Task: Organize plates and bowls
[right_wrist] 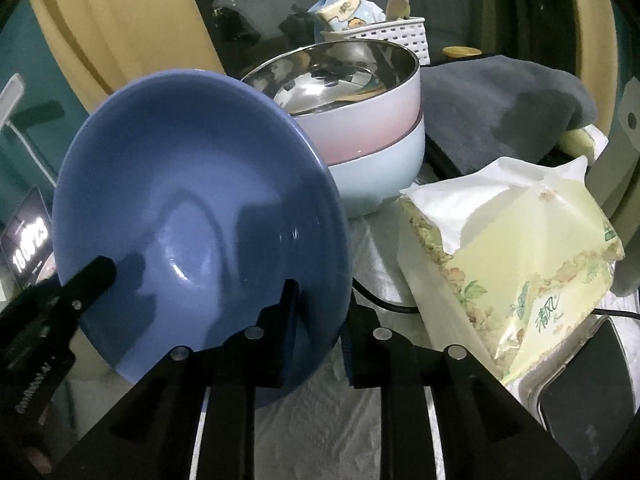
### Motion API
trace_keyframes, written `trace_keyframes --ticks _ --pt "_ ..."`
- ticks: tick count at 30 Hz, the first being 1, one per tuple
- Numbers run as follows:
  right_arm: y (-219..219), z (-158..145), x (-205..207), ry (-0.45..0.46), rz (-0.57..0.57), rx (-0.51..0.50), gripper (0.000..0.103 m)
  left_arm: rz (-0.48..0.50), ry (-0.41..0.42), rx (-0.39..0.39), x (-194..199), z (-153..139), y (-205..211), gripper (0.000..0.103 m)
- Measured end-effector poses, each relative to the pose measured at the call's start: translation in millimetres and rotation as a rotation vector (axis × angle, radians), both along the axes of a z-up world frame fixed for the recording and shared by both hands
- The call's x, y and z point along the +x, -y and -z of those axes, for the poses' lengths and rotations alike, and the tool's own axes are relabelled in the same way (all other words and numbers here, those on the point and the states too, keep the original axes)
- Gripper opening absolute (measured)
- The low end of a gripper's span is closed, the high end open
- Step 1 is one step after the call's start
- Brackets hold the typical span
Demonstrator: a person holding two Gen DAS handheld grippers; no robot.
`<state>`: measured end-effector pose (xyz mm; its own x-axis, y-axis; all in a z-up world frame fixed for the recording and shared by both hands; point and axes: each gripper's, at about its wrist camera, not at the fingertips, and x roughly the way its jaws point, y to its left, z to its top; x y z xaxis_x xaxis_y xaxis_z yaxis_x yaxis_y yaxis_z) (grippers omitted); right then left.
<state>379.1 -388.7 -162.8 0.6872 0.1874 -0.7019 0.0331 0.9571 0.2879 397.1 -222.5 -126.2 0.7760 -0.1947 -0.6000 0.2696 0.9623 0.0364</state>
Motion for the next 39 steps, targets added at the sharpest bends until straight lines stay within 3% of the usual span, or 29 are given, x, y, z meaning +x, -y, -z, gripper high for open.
trace_keyframes --ticks 6,23,39 --pt "1 0 -5 0.007 0.002 0.011 0.017 0.006 0.006 -0.005 -3 -2 0 0.017" --pt "-8 -43 -48 0.088 0.001 -0.005 0.014 -0.005 0.072 -0.040 -42 -34 -21 0.016" --pt "-17 -70 -102 0.136 -0.009 0.005 0.014 -0.009 0.077 -0.064 -93 -47 -38 0.017"
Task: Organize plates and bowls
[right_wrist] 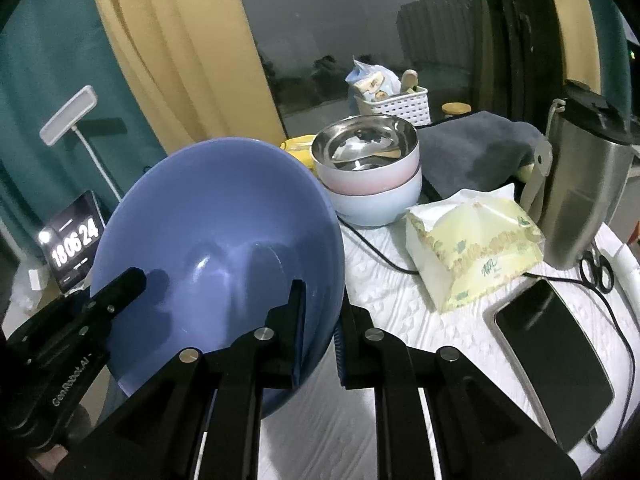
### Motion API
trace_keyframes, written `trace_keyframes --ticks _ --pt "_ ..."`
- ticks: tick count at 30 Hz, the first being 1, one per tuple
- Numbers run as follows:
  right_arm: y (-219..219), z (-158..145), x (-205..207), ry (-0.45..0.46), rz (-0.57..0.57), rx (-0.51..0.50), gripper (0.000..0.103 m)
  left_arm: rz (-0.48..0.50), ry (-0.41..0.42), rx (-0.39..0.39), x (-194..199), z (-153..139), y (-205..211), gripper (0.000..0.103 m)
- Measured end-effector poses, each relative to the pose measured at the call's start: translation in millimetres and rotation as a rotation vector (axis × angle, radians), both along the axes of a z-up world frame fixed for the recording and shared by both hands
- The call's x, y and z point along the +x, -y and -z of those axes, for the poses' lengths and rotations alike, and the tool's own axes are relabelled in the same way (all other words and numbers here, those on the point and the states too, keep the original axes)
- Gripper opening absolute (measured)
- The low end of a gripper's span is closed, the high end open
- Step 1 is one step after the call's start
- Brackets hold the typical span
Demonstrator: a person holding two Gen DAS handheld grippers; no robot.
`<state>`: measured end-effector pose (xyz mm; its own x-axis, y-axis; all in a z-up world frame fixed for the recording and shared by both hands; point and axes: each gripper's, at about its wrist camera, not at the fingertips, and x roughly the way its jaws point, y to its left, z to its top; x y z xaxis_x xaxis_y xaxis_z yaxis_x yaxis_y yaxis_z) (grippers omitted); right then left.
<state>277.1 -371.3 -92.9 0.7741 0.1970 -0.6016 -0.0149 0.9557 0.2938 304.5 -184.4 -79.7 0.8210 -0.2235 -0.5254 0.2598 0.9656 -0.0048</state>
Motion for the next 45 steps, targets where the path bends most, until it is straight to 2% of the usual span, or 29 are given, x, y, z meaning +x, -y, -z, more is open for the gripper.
trace_keyframes --ticks 23,38,45 --pt "-31 6 -59 -0.027 -0.048 0.004 0.014 -0.017 -0.076 -0.030 -54 17 -39 0.017" --pt "-58 29 -75 -0.130 -0.106 -0.002 0.017 -0.048 -0.190 -0.016 -72 45 -62 0.018" --pt "-71 32 -75 -0.170 -0.142 -0.008 0.022 -0.061 -0.239 -0.023 -76 54 -74 0.018"
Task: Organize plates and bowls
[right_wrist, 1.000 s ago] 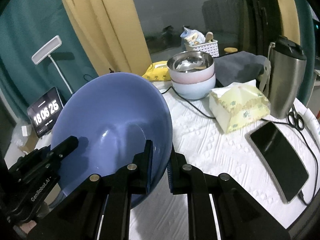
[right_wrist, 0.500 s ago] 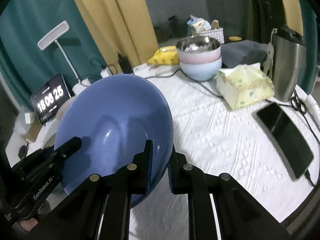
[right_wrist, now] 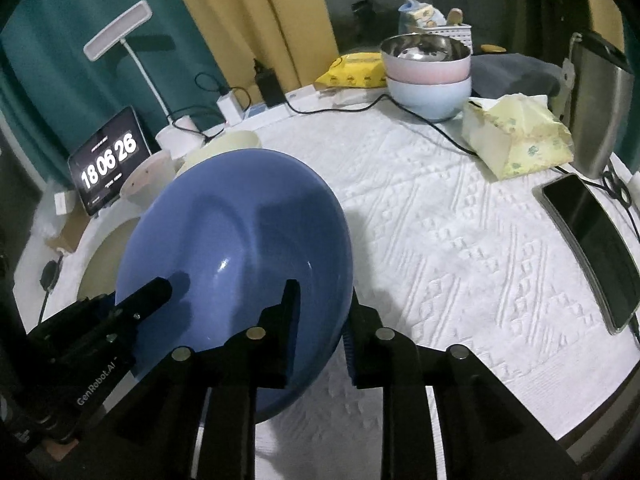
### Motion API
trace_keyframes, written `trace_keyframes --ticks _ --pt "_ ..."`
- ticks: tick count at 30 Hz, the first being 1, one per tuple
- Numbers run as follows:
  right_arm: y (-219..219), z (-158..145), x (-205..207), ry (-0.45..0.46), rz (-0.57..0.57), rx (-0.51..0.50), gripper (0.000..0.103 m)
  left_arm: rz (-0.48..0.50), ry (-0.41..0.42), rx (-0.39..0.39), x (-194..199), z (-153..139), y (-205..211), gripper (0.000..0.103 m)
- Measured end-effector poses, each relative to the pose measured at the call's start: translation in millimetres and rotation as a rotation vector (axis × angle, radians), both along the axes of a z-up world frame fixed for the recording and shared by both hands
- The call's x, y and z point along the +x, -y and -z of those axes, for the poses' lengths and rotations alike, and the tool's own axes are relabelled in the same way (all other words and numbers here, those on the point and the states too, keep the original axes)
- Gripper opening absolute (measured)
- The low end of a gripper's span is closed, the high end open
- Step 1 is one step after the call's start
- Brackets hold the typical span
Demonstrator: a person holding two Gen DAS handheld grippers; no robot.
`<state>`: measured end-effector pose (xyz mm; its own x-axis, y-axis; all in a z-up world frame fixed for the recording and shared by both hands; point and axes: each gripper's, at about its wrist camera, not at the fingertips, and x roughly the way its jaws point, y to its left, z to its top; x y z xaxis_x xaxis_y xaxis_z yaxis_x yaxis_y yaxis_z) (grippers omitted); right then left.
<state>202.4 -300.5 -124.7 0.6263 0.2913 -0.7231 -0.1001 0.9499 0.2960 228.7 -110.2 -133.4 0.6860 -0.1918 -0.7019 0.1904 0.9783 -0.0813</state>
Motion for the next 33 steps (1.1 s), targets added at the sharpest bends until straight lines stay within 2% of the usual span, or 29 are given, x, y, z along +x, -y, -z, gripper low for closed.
trace_keyframes --ticks 11,15,20,33 --pt "-14 -5 1 -0.018 -0.036 -0.014 0.026 0.001 -0.041 -0.014 -6 3 -14 0.023" --pt "-15 -9 0 -0.006 -0.030 -0.033 0.031 0.006 -0.044 -0.015 -9 3 -16 0.027" --pt "-13 -16 1 0.012 -0.021 -0.044 0.033 0.009 -0.027 -0.027 -11 -2 -22 0.033" --pt "-16 -43 18 0.078 -0.026 -0.065 0.034 -0.042 0.053 -0.018 -4 -27 -40 0.034"
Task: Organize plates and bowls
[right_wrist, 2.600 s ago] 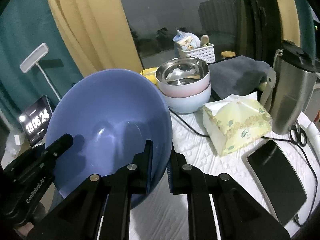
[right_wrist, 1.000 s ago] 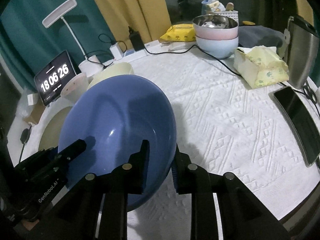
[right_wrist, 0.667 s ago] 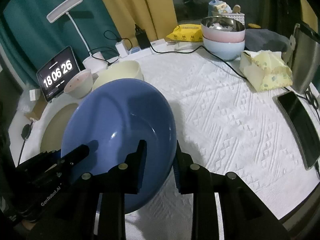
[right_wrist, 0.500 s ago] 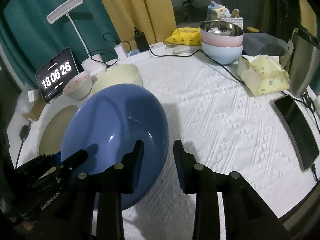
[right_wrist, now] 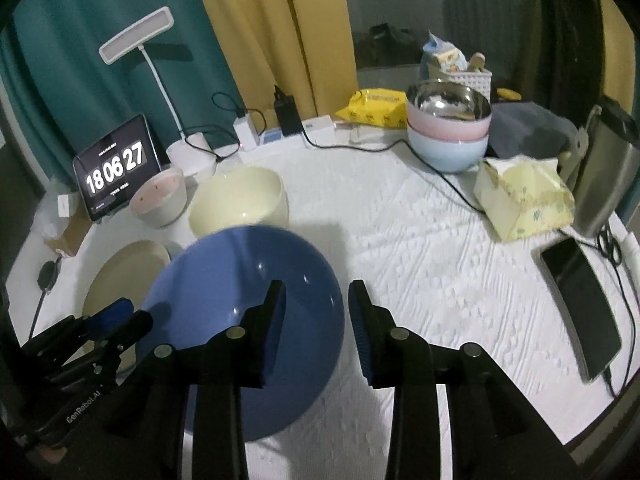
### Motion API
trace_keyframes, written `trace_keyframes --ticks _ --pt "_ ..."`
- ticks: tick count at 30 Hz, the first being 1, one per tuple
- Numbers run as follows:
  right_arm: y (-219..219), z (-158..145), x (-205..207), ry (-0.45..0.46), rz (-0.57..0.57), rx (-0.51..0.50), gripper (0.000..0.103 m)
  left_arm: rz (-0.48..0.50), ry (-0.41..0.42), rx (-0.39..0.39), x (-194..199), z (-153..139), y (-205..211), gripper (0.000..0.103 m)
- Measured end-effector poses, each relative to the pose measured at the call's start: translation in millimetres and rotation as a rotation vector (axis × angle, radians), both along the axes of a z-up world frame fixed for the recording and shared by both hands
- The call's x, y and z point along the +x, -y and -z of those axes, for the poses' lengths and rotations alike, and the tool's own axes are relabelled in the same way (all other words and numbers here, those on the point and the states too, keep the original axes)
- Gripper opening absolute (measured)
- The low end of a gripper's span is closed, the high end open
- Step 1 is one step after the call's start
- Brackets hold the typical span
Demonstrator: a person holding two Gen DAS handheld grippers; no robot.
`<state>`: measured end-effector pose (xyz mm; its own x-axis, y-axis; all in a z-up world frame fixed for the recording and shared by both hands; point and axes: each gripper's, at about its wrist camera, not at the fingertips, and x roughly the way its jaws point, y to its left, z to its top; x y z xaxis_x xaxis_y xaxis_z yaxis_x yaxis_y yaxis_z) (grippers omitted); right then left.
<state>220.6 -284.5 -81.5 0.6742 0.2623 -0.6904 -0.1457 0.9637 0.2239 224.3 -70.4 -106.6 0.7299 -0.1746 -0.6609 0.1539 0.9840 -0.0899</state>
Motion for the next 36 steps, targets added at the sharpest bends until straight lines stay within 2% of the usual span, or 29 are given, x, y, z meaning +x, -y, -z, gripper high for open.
trace_keyframes --ticks 9,16,22,27,36 --pt "-10 -14 23 0.021 -0.033 -0.009 0.034 -0.029 0.044 0.010 23 -19 -10 0.034" --pt "-19 -18 52 0.010 -0.056 -0.020 0.034 -0.035 0.039 0.010 55 -30 -15 0.034" --pt "-32 -19 76 -0.001 -0.077 -0.027 0.034 -0.040 0.005 -0.001 80 -27 -17 0.034" --pt "-42 -12 97 -0.036 -0.095 -0.036 0.034 -0.036 -0.036 -0.004 100 -19 -18 0.034" --pt "-58 16 140 -0.196 -0.092 -0.025 0.034 -0.011 -0.138 0.011 137 7 -11 0.034"
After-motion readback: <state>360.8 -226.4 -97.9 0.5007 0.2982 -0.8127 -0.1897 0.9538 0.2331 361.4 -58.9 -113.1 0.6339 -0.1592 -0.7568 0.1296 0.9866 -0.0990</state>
